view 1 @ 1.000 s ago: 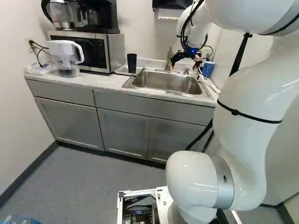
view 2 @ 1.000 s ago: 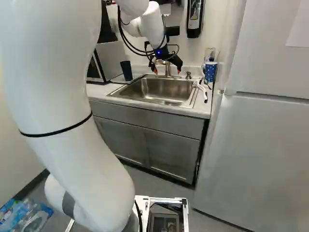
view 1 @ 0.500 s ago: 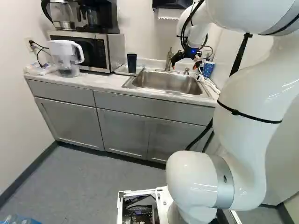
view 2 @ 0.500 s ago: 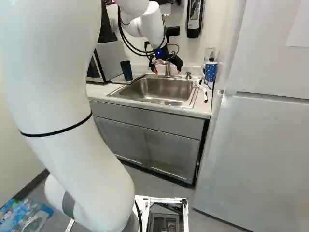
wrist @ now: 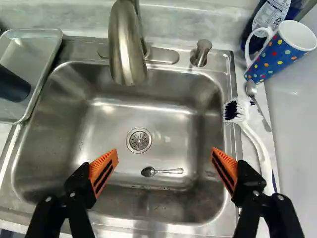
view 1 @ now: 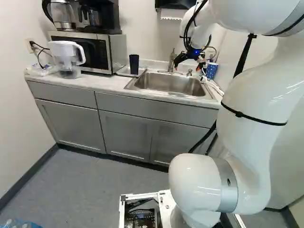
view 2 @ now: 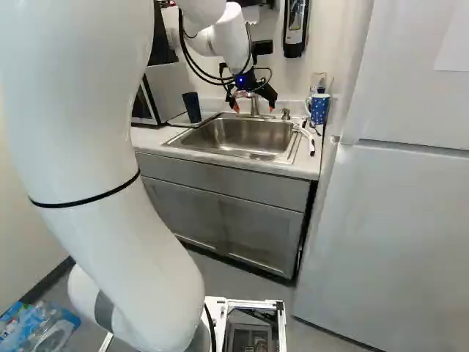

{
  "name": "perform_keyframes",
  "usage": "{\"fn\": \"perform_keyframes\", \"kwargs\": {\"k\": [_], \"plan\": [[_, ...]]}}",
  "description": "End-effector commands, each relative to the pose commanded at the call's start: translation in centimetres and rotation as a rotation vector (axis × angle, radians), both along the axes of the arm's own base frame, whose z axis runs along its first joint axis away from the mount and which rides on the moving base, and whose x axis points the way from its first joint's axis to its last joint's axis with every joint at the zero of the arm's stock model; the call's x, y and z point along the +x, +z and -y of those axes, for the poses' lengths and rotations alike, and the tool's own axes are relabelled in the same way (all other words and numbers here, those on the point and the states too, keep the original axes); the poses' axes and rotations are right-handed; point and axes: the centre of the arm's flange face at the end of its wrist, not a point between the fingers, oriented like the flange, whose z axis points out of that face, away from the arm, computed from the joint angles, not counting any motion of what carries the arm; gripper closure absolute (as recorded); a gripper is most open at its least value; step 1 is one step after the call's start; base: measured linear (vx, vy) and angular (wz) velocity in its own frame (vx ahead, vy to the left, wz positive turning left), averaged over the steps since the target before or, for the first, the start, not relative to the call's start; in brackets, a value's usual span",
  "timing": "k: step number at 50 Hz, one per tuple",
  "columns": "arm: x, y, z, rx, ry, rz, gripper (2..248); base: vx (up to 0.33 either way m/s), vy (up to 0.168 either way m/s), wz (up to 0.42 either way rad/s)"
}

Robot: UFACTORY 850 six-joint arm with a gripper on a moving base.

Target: Rinse the cup and place it in the tray

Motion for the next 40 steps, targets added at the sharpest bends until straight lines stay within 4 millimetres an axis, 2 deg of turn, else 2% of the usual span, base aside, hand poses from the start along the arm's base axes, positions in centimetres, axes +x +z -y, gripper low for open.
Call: {"fn": "perform_keyframes", "kwargs": {"k": [19,40], "plan": [[0.0,0.0,0.0,0.0,0.0,0.0,3,-0.027,0.009,0.007],[0.0,0.0,0.0,0.0,0.0,0.0,3,-0.11,0.037,-0.004]]}}
